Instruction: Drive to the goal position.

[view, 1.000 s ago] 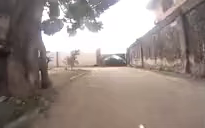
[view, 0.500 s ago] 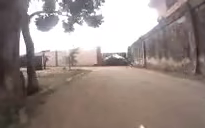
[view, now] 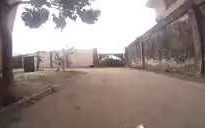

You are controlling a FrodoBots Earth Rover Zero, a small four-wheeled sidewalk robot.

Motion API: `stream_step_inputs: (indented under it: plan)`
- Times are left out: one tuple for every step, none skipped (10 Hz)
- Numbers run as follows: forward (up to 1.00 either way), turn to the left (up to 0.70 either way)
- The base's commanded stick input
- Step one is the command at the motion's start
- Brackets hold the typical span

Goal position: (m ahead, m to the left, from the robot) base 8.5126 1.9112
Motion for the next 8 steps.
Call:
stream_step_inputs:
  plan:
    - [1.0,0.0]
    - [1.0,0.0]
    - [1.0,0.0]
    - [1.0,0.0]
    - [1.0,-0.23]
    - [1.0,-0.05]
    - [1.0,0.0]
    - [1.0,0.0]
